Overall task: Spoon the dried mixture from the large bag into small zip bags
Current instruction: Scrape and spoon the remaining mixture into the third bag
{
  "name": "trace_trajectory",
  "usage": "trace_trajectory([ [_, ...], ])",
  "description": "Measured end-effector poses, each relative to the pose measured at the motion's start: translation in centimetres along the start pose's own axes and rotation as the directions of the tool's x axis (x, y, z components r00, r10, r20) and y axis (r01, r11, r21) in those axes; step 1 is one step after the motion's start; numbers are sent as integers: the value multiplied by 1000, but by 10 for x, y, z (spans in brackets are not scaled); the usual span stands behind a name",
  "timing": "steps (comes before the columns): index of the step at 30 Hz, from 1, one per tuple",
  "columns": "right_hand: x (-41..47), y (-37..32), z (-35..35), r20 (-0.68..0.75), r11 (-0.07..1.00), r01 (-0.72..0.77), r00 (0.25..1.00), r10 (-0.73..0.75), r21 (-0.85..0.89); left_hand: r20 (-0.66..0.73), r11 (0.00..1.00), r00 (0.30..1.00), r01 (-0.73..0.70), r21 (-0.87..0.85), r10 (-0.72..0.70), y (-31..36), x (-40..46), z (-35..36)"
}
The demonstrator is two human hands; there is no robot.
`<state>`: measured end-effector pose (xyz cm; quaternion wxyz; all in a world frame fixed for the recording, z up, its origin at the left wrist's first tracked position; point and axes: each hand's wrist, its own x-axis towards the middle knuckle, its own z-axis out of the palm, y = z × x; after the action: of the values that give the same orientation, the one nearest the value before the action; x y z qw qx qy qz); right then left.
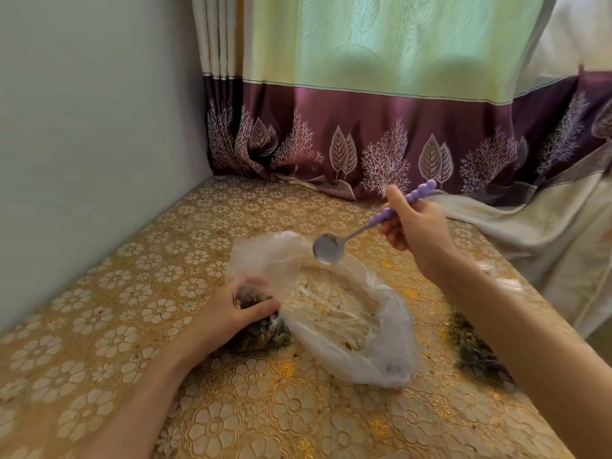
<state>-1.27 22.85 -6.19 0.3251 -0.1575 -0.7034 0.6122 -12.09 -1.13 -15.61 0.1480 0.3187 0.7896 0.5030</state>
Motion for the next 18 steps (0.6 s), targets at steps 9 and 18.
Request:
trace_trajectory([
  [9,-14,32,-11,302,954,-61,941,153,-292,-13,1000,1000,1,0,-1,0,-1,0],
  [18,-10,40,-20,457,933,-115,847,272,-341,-15,1000,1000,3,12,-3,-2,0,0],
])
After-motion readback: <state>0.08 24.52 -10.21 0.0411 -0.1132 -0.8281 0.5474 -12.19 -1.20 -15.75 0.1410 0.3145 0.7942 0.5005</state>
